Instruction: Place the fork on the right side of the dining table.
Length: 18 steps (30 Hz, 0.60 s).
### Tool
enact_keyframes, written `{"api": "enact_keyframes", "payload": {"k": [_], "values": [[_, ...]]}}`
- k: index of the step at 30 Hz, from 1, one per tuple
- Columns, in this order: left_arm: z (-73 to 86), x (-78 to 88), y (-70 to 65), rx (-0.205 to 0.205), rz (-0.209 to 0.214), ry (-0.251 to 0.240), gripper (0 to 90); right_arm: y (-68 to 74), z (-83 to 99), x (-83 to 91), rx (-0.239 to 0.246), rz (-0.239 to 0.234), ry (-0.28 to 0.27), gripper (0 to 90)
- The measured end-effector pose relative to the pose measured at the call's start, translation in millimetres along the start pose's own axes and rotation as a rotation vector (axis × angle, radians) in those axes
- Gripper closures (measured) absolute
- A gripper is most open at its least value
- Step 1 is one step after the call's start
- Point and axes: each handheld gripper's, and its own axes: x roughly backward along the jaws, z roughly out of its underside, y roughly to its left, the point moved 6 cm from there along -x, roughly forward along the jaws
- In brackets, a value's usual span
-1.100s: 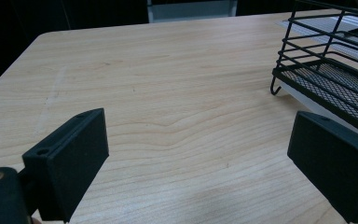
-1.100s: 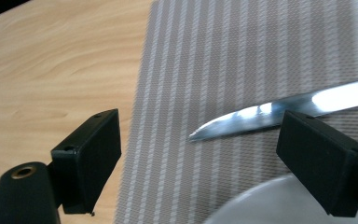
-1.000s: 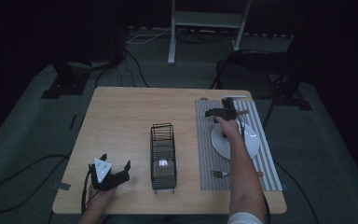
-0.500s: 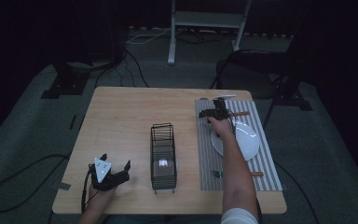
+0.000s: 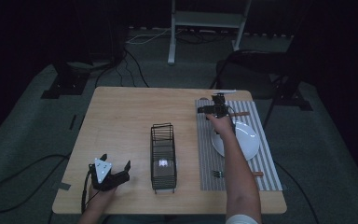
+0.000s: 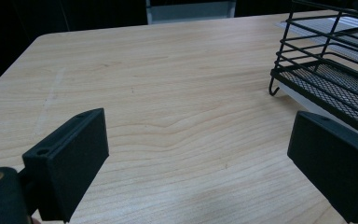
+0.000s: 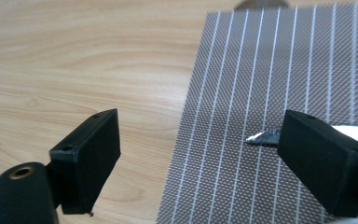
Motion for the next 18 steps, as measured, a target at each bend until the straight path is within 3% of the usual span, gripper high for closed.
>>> {"api": "enact_keyframes", "payload": {"k": [7,8,15,18], "values": [[0.0,-0.1,0.0,0.002,0.002,0.001,5.0,12.7,-0.3,31.4,0.042,0.034,-0.088,11.9],[0.0,-0.1,0.0,0.002,0.003,0.001,5.0,18.7,5.3,42.4,0.069,0.034,-0.116,11.0],[0.1,-0.6,0.4,0.006,-0.002,0.005,5.0,35.6,26.0,75.5,0.128,0.023,-0.208,11.0],[0.1,-0.6,0.4,0.007,-0.004,0.006,5.0,47.3,42.2,98.4,0.159,0.001,-0.255,11.0]]}}
